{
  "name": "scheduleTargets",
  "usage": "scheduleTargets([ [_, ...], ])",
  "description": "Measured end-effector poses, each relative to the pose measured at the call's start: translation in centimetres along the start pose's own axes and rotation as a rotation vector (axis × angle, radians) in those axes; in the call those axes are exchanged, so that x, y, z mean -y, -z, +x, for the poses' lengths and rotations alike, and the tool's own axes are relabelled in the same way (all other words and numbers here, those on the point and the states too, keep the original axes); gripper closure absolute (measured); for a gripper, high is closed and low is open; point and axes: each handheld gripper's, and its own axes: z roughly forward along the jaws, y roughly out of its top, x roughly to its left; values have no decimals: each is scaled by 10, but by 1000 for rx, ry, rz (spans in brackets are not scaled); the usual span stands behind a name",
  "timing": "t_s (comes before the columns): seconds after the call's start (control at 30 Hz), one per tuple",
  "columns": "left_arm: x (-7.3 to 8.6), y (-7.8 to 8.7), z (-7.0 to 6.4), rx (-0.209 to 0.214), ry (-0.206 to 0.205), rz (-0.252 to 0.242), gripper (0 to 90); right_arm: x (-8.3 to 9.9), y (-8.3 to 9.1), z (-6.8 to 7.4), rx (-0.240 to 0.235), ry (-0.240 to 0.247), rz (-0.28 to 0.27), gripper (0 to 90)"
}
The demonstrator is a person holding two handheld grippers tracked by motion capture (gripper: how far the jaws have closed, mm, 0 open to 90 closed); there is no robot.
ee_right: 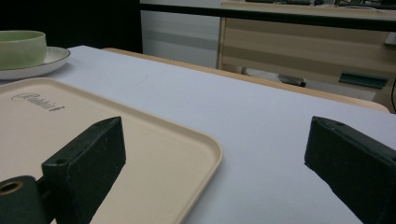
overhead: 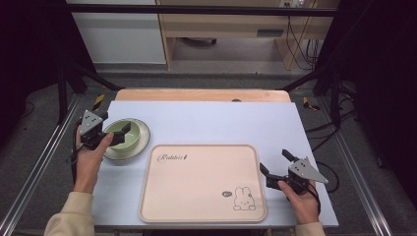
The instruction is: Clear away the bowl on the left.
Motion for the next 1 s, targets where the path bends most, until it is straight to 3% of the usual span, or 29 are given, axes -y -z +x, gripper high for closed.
scheduleTargets([
  [0.23,5,1,11,-43,54,44,70,-3,1,4,-3,3,0,54],
  [0.3,8,0,15,-70,57,91,74,-3,1,4,-1,3,-1,54],
  [0.43,12,-1,20,-97,94,130,101,-2,0,3,1,-3,5,54],
  [0.53,18,-3,25,-117,106,176,151,-1,-1,3,0,4,11,54],
  [0.7,30,-7,32,-145,166,241,264,-1,-1,3,-1,7,15,53],
  [0.83,37,-6,36,-167,179,287,351,-1,0,3,-4,5,15,53],
  [1.0,41,-6,39,-167,215,326,433,-2,0,3,-6,1,15,52],
])
